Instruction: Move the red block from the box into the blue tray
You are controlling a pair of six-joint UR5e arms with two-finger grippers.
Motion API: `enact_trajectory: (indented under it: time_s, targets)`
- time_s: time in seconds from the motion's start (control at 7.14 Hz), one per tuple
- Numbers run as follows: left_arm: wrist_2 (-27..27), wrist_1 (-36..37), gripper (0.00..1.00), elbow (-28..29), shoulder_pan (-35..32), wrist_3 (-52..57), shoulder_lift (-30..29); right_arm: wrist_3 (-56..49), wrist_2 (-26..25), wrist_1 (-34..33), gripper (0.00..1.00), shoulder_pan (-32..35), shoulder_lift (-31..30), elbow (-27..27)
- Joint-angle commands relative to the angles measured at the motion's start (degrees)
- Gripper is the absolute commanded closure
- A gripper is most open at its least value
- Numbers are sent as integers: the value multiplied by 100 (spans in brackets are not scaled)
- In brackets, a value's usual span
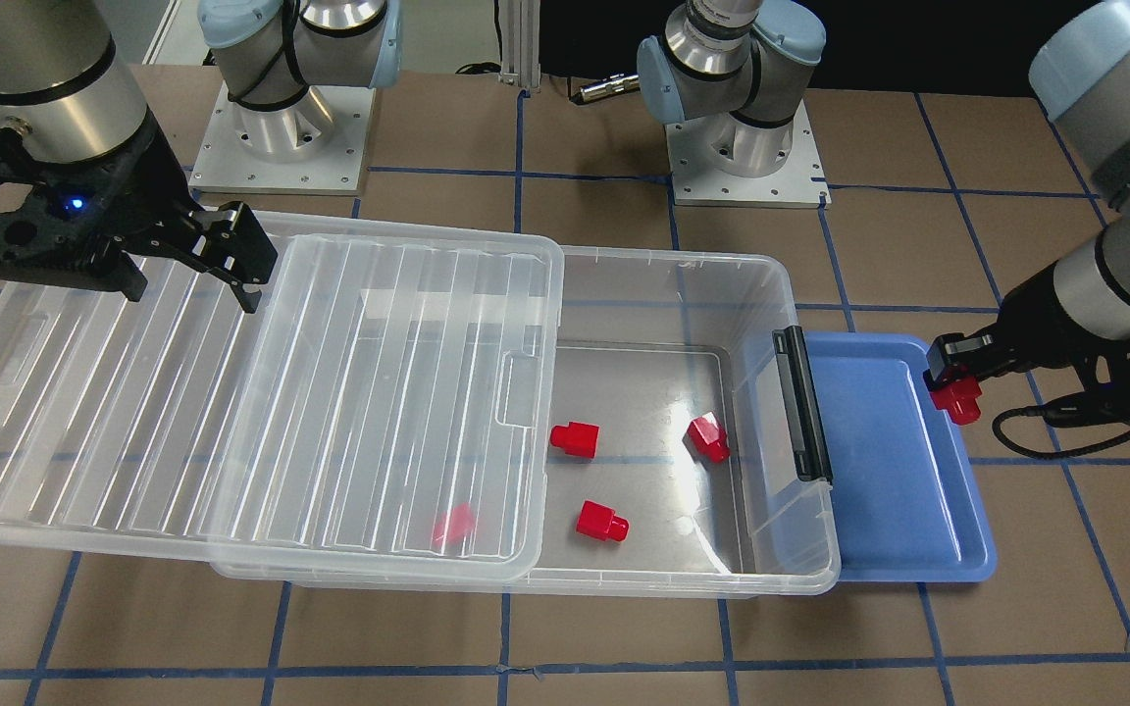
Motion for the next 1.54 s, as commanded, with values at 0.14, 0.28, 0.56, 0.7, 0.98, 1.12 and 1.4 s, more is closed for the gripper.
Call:
enact_trajectory:
  time_s: [0.14,0.28,0.56,0.7,0.98,1.12,1.4]
  targets:
    - [-10,1057,100,-583,198,416,-613,0,2,0,0,0,3,1]
    - [-27,1137,100,-601,189,424,-850,9,2,0,0,0,3,1]
    - [-36,1155,100,-662,189,442,-1202,0,2,0,0,0,3,-8]
    - [-19,1216,100,-732,189,555,-1265,0,2,0,0,0,3,1]
    - [-10,1208,36,-803,189,618,-1362,0,2,0,0,0,3,1]
    - [-10,1217,0,-804,198,618,-1345,0,2,0,0,0,3,-8]
    - [26,1208,0,-646,154,600,-1135,9,2,0,0,0,3,-8]
